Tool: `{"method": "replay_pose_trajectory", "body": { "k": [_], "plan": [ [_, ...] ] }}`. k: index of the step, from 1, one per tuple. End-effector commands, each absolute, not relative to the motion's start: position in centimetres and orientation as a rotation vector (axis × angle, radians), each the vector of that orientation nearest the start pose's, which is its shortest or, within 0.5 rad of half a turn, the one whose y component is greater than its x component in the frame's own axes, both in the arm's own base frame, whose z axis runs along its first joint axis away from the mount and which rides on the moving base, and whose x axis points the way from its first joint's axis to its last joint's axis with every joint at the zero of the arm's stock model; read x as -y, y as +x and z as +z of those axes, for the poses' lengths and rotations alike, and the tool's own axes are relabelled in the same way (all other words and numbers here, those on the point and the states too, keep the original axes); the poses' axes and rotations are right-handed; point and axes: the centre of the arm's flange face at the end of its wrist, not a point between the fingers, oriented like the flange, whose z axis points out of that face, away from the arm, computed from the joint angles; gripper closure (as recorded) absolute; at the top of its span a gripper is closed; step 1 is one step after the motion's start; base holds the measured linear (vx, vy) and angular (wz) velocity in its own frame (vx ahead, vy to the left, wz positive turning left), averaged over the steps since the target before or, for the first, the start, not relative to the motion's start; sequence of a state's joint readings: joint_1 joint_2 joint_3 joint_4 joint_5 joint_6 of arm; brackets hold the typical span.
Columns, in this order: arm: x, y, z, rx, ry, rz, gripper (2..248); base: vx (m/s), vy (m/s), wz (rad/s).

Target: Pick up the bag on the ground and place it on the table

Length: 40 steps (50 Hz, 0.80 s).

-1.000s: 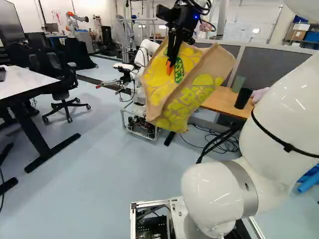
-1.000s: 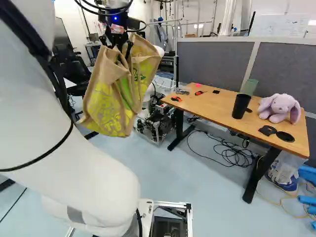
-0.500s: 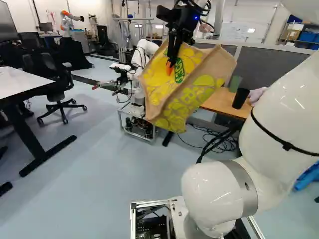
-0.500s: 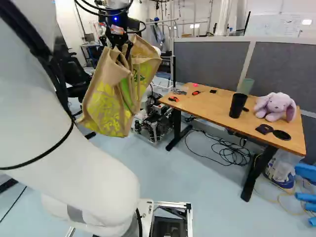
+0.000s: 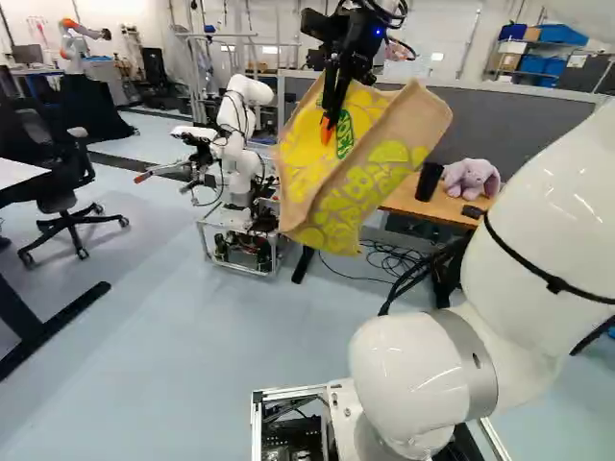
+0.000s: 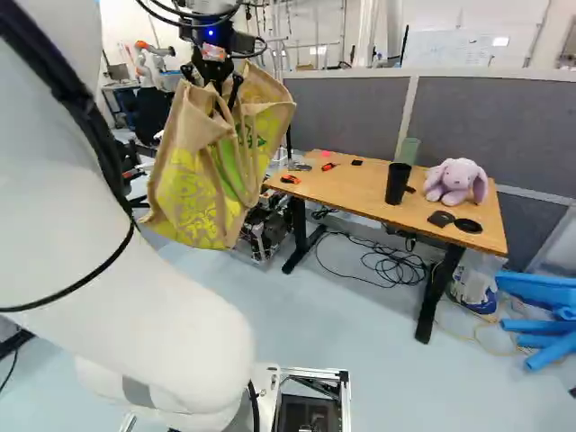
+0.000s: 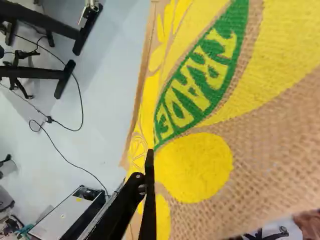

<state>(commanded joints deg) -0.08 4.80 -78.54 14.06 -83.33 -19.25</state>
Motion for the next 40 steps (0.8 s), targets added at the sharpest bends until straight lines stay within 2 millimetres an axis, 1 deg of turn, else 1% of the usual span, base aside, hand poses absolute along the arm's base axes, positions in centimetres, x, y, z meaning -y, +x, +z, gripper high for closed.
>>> {"method": "replay_pose_trajectory", "body": {
  "k": [40],
  "plan": [
    [-2.12, 40.83, 76.49, 0.442, -2.867, -0.06, 228, 0.002, -0.057, -0.275]
  ]
}}
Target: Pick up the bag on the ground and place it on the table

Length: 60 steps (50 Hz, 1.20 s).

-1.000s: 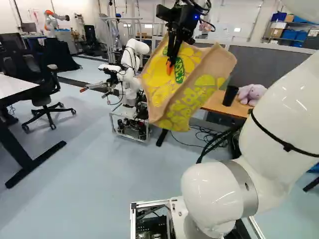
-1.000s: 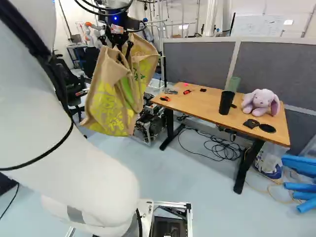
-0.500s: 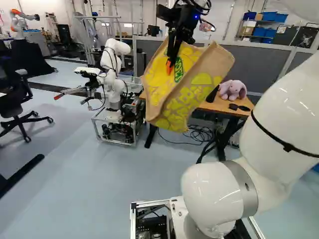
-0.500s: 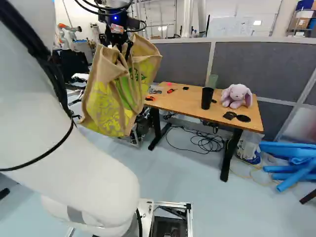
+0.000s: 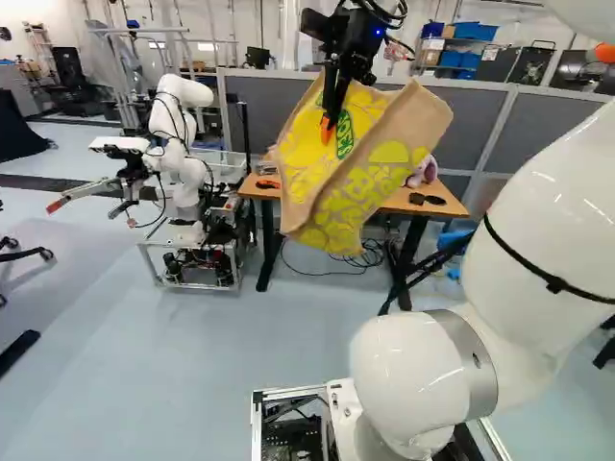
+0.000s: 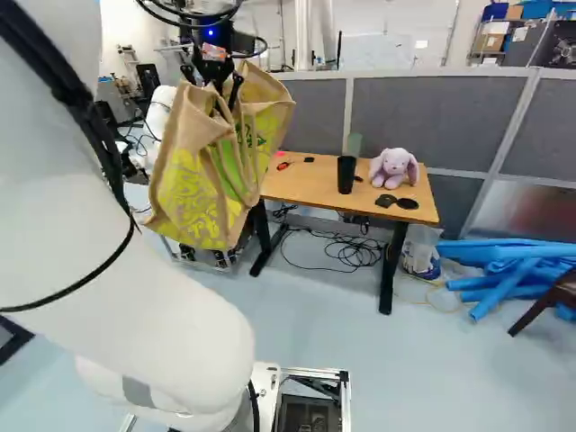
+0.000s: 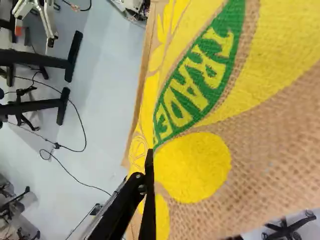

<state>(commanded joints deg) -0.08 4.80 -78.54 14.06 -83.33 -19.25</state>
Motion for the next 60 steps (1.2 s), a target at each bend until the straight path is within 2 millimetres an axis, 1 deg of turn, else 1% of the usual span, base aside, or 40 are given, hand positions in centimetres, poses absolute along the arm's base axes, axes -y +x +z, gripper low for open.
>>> {"method": "replay_pose_trajectory", "body": {
  "k": [24, 37, 60],
  "plan": [
    [-2.12, 40.83, 76.49, 0.442, -2.867, -0.06, 228, 0.022, -0.051, -0.246],
    [-2.12, 40.83, 76.49, 0.442, -2.867, -0.06, 228, 0.032, 0.013, -0.027],
    [-2.12, 40.83, 76.49, 0.442, -2.867, -0.06, 228, 0.081, 0.033, -0.011]
  ]
}}
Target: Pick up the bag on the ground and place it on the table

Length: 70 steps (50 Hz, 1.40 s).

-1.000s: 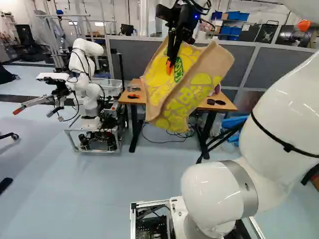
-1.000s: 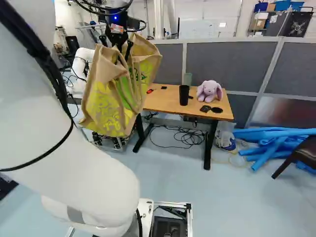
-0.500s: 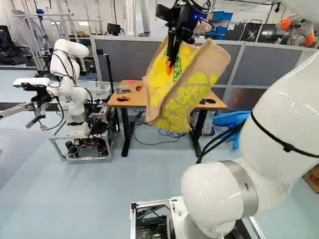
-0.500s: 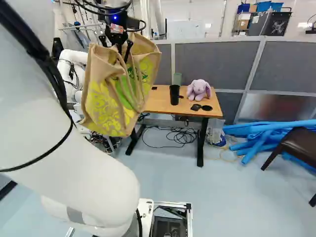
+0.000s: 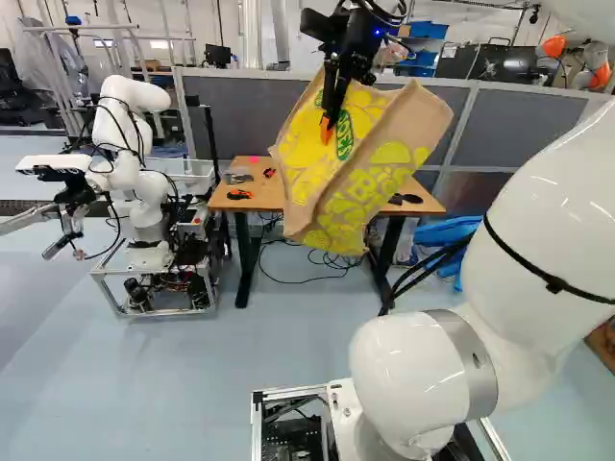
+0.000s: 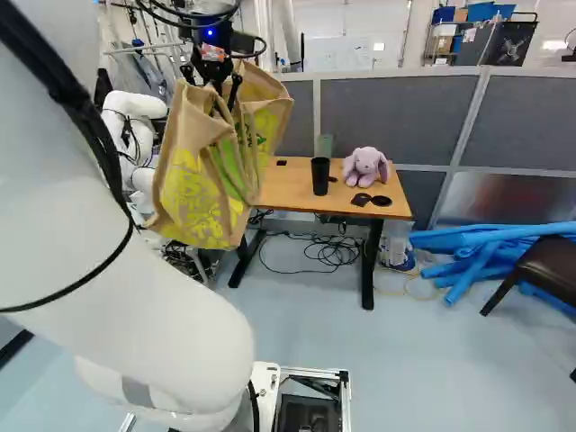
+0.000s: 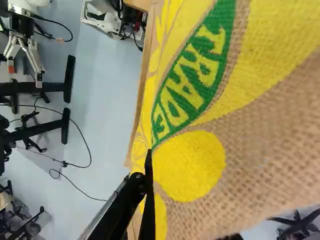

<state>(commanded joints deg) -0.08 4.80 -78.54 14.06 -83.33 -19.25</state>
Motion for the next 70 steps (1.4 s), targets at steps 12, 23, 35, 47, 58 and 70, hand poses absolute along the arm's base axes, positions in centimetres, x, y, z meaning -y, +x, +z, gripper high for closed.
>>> {"method": "replay_pose_trajectory", "body": {
  "k": [12, 23, 35, 47, 58, 70],
  "plan": [
    [-2.12, 40.83, 76.49, 0.442, -2.867, -0.06, 228, 0.1, 0.002, -0.006],
    [-2.12, 40.83, 76.49, 0.442, -2.867, -0.06, 228, 0.122, 0.003, -0.008],
    [-2.12, 40.83, 76.49, 0.442, -2.867, -0.06, 228, 0.126, 0.002, -0.007],
    [-2.12, 40.83, 76.49, 0.442, -2.867, -0.06, 228, 0.125, 0.003, -0.007],
    [-2.12, 40.83, 76.49, 0.442, -2.867, -0.06, 228, 0.121, 0.002, -0.009],
    [-2.12, 40.83, 76.49, 0.442, -2.867, -0.06, 228, 0.127, 0.002, -0.005]
  ]
}}
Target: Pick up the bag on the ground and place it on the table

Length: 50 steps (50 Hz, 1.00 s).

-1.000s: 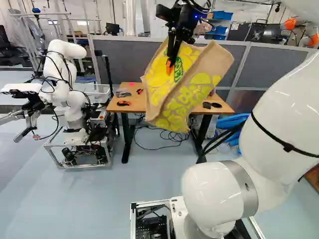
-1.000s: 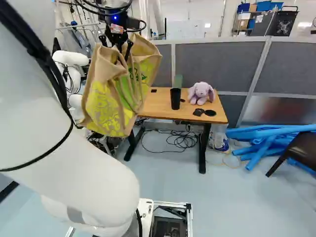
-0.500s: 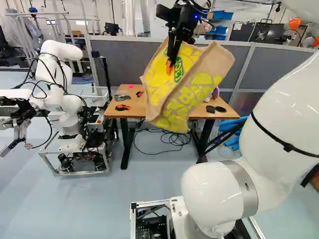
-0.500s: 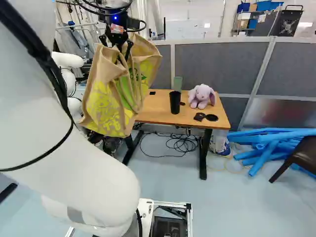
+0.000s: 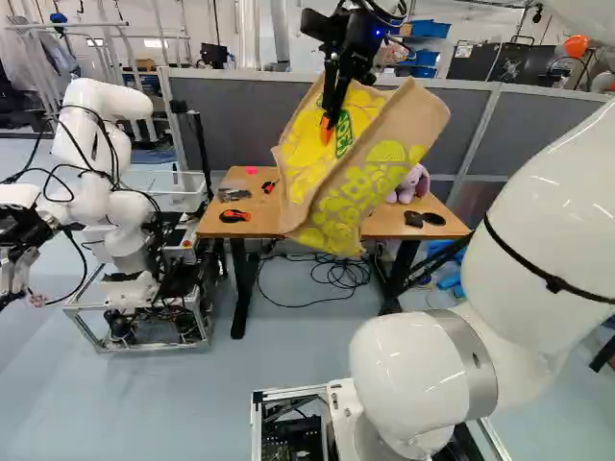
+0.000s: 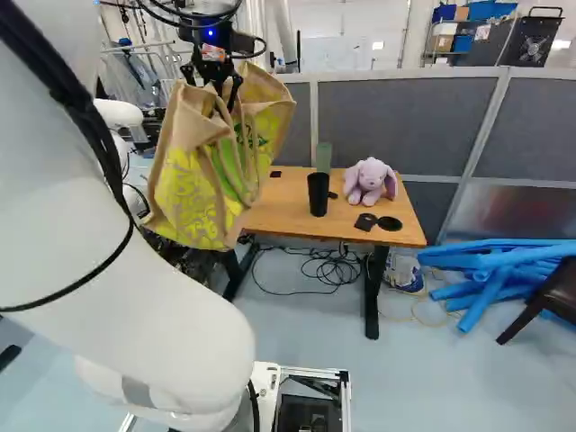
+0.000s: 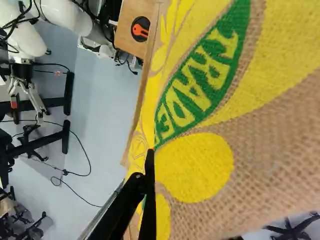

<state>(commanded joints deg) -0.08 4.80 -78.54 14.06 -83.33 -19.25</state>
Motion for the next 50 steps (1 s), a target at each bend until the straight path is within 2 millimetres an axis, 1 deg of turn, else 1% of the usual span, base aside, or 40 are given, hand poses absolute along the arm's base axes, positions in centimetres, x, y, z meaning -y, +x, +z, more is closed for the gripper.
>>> {"method": "replay_pose_trajectory", "body": {
  "k": [50],
  "plan": [
    [-2.12, 40.83, 76.49, 0.442, -2.867, -0.06, 228, 0.122, 0.003, -0.008]
  ]
}}
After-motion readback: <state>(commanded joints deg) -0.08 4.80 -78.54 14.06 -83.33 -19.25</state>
